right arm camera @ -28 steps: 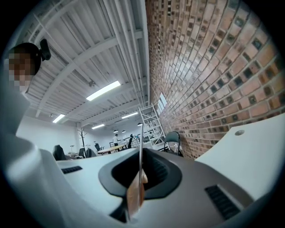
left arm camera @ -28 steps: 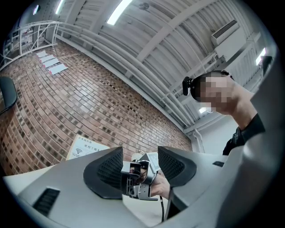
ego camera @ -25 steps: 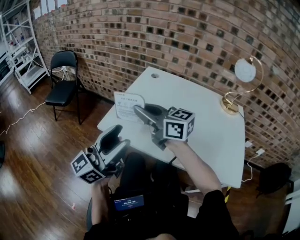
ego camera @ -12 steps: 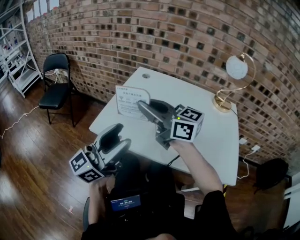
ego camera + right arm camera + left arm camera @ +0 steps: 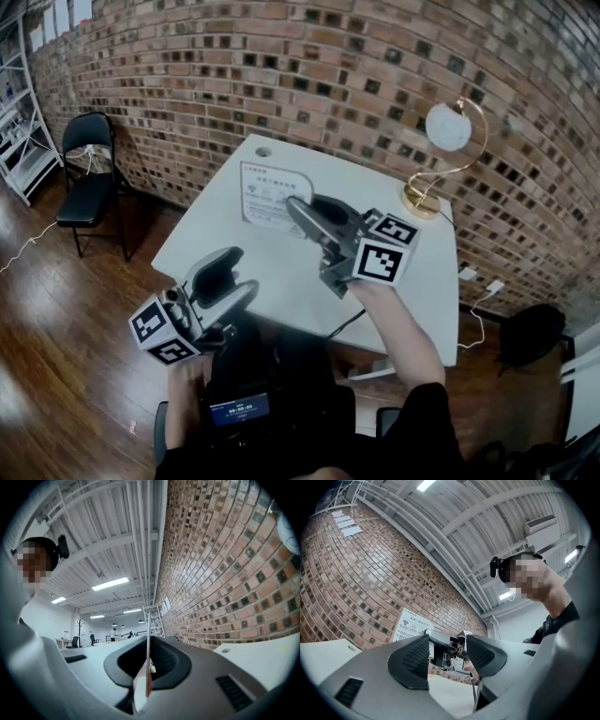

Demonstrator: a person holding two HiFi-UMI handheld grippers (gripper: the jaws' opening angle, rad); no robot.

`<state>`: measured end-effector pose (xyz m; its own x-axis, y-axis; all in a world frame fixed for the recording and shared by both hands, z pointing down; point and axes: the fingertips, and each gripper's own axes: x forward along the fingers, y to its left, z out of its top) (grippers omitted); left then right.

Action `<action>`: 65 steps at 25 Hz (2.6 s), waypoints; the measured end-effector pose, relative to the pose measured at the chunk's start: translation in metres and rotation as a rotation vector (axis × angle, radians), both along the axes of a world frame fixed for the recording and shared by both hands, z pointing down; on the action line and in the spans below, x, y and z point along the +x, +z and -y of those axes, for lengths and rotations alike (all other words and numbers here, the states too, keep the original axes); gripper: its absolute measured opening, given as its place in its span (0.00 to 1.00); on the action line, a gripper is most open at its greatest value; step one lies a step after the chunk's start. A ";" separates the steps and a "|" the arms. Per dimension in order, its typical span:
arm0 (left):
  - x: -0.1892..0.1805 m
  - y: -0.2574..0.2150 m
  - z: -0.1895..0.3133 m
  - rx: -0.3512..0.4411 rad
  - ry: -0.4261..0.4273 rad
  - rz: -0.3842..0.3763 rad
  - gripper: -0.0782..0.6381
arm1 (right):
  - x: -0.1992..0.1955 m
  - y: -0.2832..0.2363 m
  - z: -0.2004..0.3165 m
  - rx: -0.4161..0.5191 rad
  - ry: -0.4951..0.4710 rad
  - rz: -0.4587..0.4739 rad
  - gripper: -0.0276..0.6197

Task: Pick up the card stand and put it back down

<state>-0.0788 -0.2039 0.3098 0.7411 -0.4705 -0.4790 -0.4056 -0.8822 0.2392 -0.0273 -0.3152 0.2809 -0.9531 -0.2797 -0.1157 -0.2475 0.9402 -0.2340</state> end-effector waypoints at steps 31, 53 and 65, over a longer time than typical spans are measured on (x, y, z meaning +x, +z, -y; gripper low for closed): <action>0.139 -0.032 0.013 0.051 0.270 0.092 0.45 | 0.174 -0.021 0.013 0.052 0.231 0.102 0.09; 0.171 -0.028 0.087 0.059 0.385 0.124 0.45 | 0.199 -0.010 0.111 0.086 0.310 0.035 0.09; 0.189 -0.004 0.141 0.020 0.428 0.172 0.45 | 0.210 0.017 0.170 0.060 0.324 0.035 0.09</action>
